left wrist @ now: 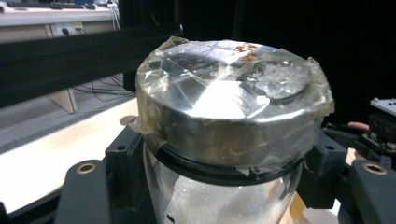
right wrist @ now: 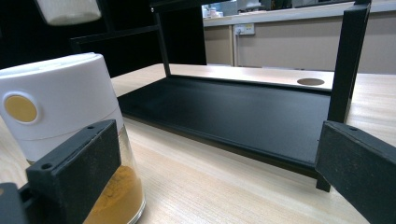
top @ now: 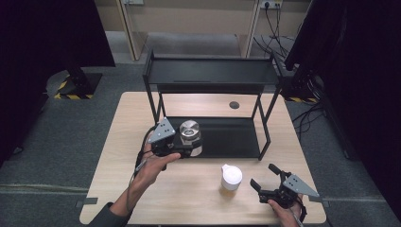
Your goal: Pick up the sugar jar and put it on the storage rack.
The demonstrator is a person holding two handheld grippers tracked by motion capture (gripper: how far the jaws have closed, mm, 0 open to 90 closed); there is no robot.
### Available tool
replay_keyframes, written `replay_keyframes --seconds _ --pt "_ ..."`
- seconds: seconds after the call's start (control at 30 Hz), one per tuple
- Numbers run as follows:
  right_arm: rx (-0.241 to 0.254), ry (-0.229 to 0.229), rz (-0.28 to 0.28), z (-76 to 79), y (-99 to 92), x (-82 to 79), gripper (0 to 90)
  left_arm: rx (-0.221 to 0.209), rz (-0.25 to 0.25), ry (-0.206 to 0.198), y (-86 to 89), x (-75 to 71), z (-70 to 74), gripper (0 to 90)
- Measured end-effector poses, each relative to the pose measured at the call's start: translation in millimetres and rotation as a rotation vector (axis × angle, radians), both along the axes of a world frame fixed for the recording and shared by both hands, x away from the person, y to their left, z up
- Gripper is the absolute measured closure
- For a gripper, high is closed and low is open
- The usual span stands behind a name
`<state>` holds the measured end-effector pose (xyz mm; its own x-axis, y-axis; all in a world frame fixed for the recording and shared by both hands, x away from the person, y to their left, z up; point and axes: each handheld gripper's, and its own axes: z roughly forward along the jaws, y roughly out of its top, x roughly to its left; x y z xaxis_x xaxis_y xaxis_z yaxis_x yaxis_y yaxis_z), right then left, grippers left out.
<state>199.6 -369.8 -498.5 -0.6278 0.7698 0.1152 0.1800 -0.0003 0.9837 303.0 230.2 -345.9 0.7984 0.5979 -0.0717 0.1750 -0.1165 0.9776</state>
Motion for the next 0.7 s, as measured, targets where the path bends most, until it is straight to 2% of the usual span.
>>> replay_keyframes --seconds 0.03,0.07,0.13,0.17,0.4,0.63,0.67,0.7 --pt "0.0 0.0 0.0 0.0 0.0 0.0 0.5 0.0 0.0 0.0 0.0 0.0 0.0 31.1" --pt "0.0 0.0 0.0 0.0 -0.3 0.1 0.5 -0.001 -0.001 0.004 1.0 2.3 6.9 31.1" --pt "0.0 0.002 -0.001 0.1 -0.3 0.1 0.5 0.0 0.0 0.002 1.2 3.1 9.9 31.1" --pt "0.0 0.002 -0.001 0.1 -0.2 0.0 0.6 0.005 0.001 -0.001 1.8 4.9 17.1 31.1" --pt "0.001 0.004 0.0 -0.2 -0.5 0.2 0.5 0.012 0.005 -0.004 3.1 9.0 36.1 31.1" --pt "0.007 0.007 0.0 -0.7 -0.6 0.4 0.5 0.023 0.011 -0.017 3.9 13.3 66.1 31.1" --pt "0.007 0.007 0.001 -0.6 -0.6 0.4 0.5 0.023 0.011 -0.017 3.9 13.3 66.1 31.1" --pt "0.007 0.009 0.001 -0.4 -0.5 0.3 0.5 0.029 0.012 -0.018 3.4 14.8 74.5 31.1"
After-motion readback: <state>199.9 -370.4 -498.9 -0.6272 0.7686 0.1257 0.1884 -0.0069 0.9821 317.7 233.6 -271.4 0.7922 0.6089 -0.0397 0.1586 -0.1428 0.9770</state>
